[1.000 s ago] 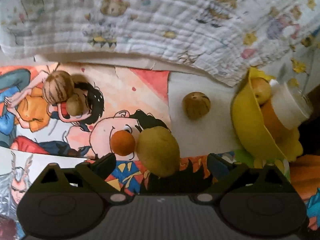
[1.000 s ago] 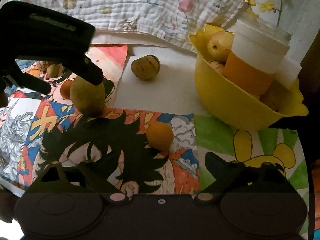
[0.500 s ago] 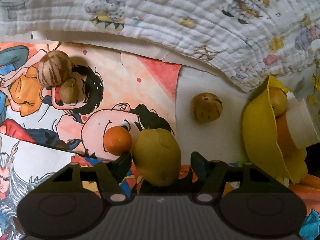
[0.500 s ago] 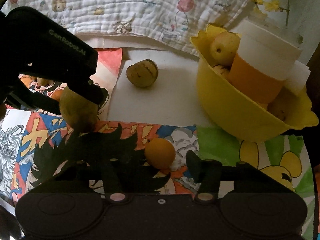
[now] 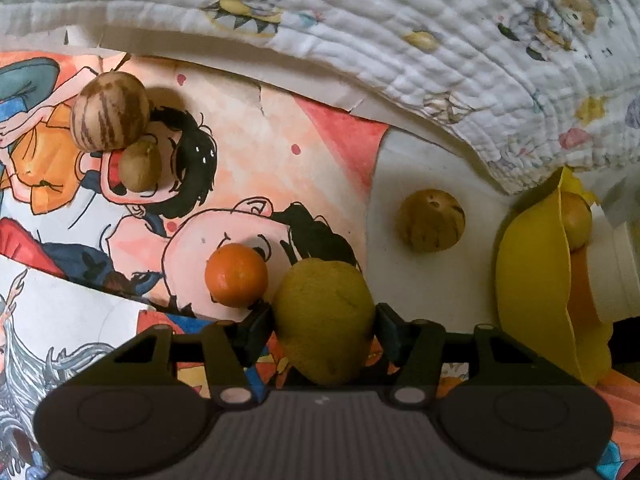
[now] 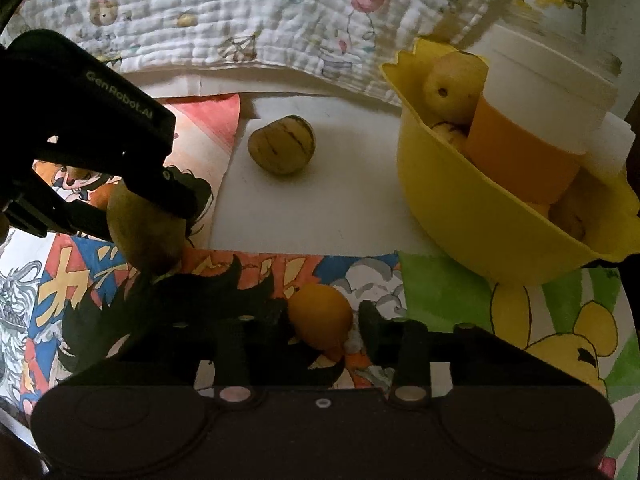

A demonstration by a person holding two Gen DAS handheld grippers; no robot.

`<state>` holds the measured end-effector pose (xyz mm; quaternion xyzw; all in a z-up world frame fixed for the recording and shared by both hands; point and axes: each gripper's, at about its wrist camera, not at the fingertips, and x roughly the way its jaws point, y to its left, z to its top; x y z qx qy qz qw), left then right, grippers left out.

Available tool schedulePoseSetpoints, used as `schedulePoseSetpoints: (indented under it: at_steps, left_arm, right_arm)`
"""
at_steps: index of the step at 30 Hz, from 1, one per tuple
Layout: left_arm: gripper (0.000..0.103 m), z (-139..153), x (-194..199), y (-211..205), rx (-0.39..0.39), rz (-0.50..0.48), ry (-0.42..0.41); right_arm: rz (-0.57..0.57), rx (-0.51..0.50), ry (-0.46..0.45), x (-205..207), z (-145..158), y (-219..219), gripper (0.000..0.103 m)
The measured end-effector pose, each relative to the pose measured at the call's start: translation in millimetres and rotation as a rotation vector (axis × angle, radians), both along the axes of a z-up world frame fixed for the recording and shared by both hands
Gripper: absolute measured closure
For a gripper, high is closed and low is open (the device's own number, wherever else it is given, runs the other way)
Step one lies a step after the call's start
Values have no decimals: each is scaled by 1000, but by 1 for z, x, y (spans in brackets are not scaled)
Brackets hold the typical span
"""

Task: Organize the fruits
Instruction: 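Grasp a brown pear with the left tool while the right tool grasps a small orange, then carry the pear in the left tool and the orange in the right tool over the tray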

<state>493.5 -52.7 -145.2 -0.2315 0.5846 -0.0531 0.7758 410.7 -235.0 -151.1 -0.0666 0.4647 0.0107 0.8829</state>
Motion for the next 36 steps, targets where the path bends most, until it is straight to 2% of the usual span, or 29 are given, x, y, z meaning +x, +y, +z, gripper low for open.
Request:
schedulePoseSetpoints:
  at_steps: [6,16,22,26,30,36]
  left_arm:
    - [43,2,-2,4,-16,0,2]
    - [44,11,-22,8,4,-28,-19]
    - [44,19,-45,14,-24,-10,-24]
    - [44,30,-64,21,-36,-25,-60]
    - [44,44,-90,34,-53,-27,-96]
    - [44,56,-126,52,-43,-6,-102]
  right_arm:
    - [-4,29,6,-2,-1,-3,67]
    - [32,51,37,-26,8,-4,67]
    - [72,66,47,-39,20,3,67]
    - [112,85,53,-50,27,8,67]
    - [183,98,53,-64,37,16,67]
    - [277,107,63,-91,46,28,67]
